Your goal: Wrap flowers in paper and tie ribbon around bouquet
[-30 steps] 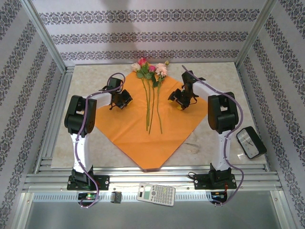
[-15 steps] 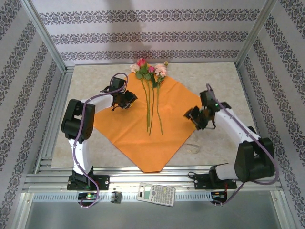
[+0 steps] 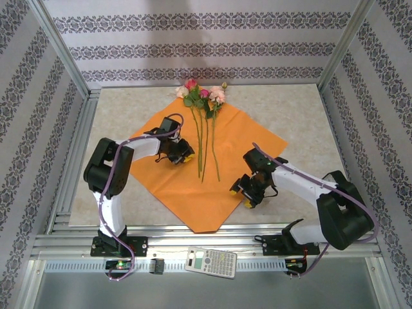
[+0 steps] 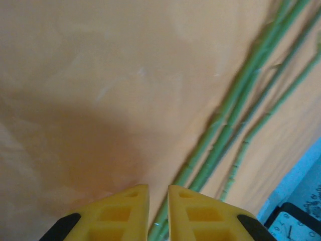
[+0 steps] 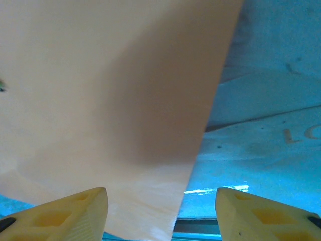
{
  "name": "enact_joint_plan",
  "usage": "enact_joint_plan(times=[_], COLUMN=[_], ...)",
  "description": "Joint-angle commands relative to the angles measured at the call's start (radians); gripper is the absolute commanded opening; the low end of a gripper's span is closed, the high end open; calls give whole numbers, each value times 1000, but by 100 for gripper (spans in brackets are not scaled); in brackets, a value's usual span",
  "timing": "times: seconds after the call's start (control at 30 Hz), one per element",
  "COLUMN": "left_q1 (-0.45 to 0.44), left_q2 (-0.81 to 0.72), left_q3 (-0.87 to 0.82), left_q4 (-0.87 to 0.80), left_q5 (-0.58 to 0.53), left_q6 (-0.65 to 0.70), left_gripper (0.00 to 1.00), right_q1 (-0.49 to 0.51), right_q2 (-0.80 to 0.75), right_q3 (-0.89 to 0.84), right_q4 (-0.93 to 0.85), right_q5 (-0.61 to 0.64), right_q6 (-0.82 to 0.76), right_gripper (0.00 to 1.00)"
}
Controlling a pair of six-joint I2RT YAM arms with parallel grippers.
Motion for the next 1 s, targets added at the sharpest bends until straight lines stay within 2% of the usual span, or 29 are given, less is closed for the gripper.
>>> enact_joint_plan(times=[0.0,0.23,0.33,0.5,0.6,0.67,0.7,0.9,0.97], left_q1=[-6,-6,-6,-6,-6,-4,-4,-4,-4], left_q2=[30,62,69,78,80,82,83,59,34], left_q3=[-1,5,14,30,36,41,44,91,120], left_q4=[31,30,22,16,4,0,0,-50,-101], left_q5=[0,-23,-28,-30,-44,-46,-46,-89,-125], left_q6=[20,36,45,54,68,75,77,132,170], left_gripper=[16,15,15,14,14,14,14,17,24], right_q1=[-5,-55,-62,-56,-57,-65,-70,-107,-122], right_q2=[1,83,109,66,21,7,4,-8,-8], right_q3=[-16,0,-1,3,2,3,5,18,22], right_q4=[5,142,164,167,160,160,163,191,209], right_q5=[15,10,4,10,29,25,17,-15,-33], right_q6=[-19,-118,-112,-63,-18,25,49,200,266], right_gripper=[60,55,48,34,17,2,0,0,0])
